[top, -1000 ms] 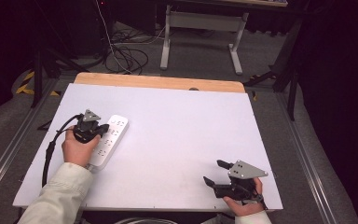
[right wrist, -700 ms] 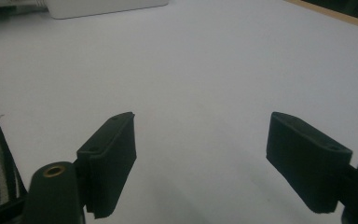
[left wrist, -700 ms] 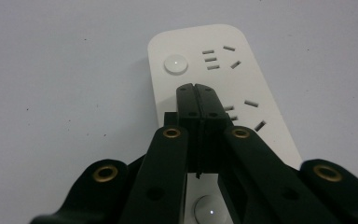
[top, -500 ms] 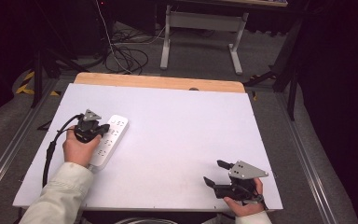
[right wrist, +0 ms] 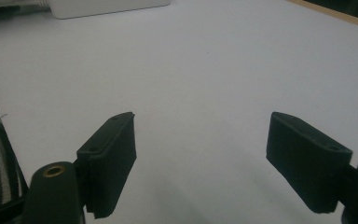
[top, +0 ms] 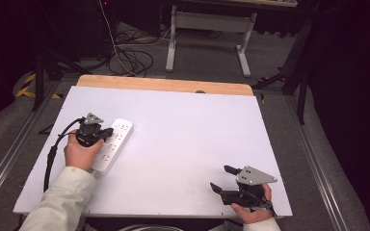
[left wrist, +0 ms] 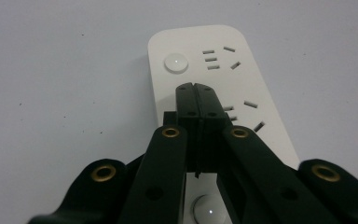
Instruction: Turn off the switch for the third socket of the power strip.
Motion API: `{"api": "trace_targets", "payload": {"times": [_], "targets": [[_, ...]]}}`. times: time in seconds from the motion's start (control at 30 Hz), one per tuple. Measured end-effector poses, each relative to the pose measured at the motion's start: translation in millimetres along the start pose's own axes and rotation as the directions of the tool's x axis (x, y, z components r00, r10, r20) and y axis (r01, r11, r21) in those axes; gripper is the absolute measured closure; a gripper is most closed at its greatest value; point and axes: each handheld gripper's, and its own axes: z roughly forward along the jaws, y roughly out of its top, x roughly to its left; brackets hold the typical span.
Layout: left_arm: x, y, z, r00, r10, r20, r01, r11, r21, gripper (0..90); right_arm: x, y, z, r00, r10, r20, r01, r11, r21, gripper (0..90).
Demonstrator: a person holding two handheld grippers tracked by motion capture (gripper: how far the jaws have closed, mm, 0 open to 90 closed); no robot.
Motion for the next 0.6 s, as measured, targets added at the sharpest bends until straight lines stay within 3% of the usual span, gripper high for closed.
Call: {"api": "trace_targets", "payload": {"times": [0.07,0.23,0.27,0.3,0.33,0.43,0.6], "targets": [[1.1,0.2,0.9,0.9997,-0.013,0.022,0.013,0.9999,0.0,90.0,-0.1,-0.1,0.2,1.0,0.0,-0.001,0.0,1.0,0.001,24.4],[0.2,0.7,0.2,0.9999,0.001,0.012,-0.001,1.0,0.003,90.0,-0.3,-0.3,0.3,1.0,0.002,-0.002,-0.002,1.0,0.001,24.4],[-0.9,2.0,-2.3,0.9998,-0.013,0.017,0.013,0.9998,-0.012,90.0,-0.4,-0.3,0.1,1.0,0.001,-0.002,-0.001,1.0,0.001,24.4],[-1.8,4.3,-5.0,0.9999,-0.008,-0.007,0.008,0.9998,0.018,90.0,-0.7,-0.5,0.2,1.0,0.002,-0.002,-0.002,1.0,-0.004,24.4],[-1.8,4.3,-5.0,0.9999,-0.008,-0.007,0.008,0.9998,0.018,90.0,-1.3,-0.7,-0.1,1.0,0.003,0.001,-0.003,1.0,-0.002,24.5],[-5.2,7.9,-20.2,0.9998,0.007,0.018,-0.007,0.9994,-0.033,90.0,-2.2,-0.8,0.6,1.0,0.009,0.002,-0.009,1.0,0.0,24.4],[-11.5,10.1,-31.2,0.9991,0.022,0.037,-0.021,0.9991,-0.037,90.0,-1.3,-0.4,1.9,1.0,0.005,0.001,-0.005,1.0,0.004,24.4]]}}
